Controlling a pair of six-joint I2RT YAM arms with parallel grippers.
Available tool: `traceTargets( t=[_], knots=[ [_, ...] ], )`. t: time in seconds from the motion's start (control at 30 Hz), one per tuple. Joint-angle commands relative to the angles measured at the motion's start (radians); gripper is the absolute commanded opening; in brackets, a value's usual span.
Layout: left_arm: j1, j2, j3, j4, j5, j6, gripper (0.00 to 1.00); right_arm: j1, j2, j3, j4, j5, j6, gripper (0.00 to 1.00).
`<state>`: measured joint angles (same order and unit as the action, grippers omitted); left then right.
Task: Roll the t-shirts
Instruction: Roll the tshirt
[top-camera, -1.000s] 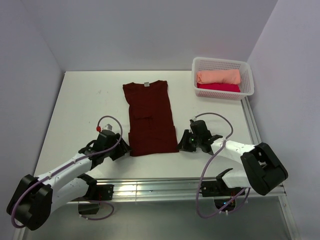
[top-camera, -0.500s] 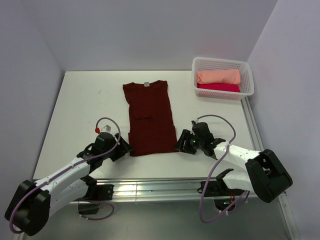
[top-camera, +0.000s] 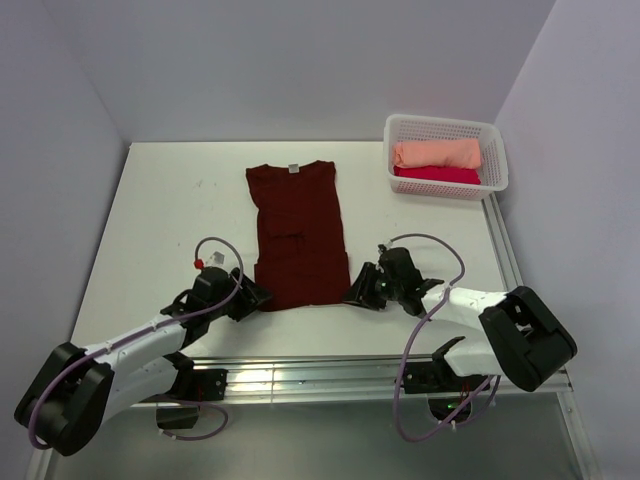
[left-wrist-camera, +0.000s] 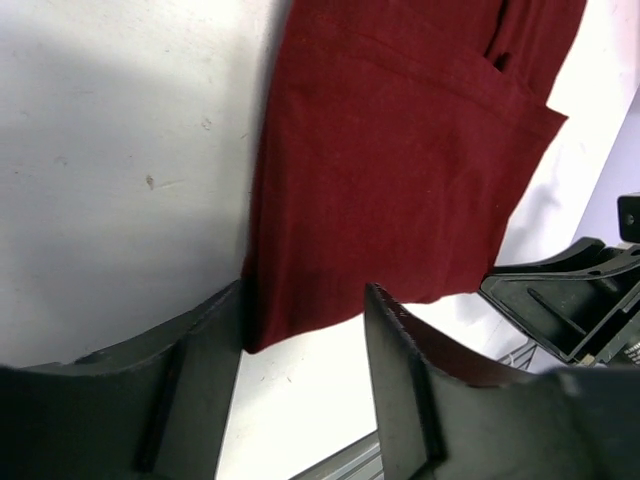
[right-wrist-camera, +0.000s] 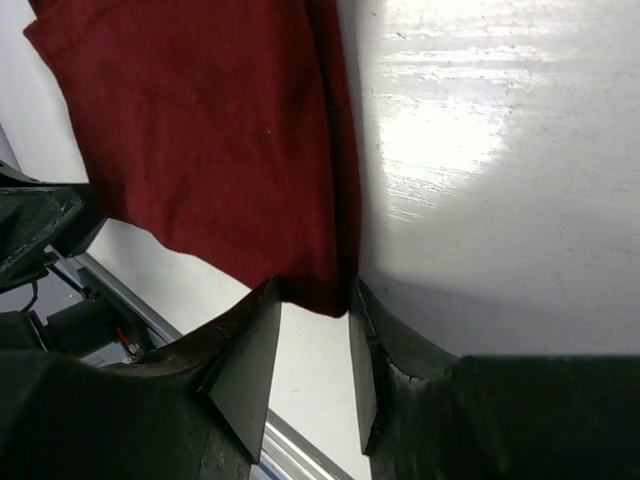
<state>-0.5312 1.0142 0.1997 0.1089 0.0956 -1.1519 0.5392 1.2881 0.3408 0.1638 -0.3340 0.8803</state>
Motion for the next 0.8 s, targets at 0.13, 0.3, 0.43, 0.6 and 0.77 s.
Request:
traceTargets(
  t=[0.13, 0.3, 0.43, 0.6, 0.77],
  knots=[
    [-0.009, 0.023, -0.057, -0.164, -0.068, -0.003, 0.52, 0.008, 0.001, -0.034, -0.064, 0.049, 0.003, 0.43],
    [-0.007, -0.031, -0.068, -0.250, -0.091, -0.005, 0.53, 0.011, -0.033, -0.071, -0.049, 0.070, 0.006, 0.51],
    [-0.019, -0.048, -0.069, -0.256, -0.091, -0.008, 0.52, 0.047, -0.029, -0.066, -0.064, 0.156, -0.024, 0.49],
    [-0.068, -0.072, -0.059, -0.253, -0.166, -0.044, 0.45, 0.082, -0.041, -0.132, 0.066, 0.227, -0.006, 0.45],
    [-0.200, -0.106, -0.040, -0.273, -0.299, -0.117, 0.49, 0.139, -0.140, -0.201, 0.105, 0.381, 0.026, 0.48]
  ],
)
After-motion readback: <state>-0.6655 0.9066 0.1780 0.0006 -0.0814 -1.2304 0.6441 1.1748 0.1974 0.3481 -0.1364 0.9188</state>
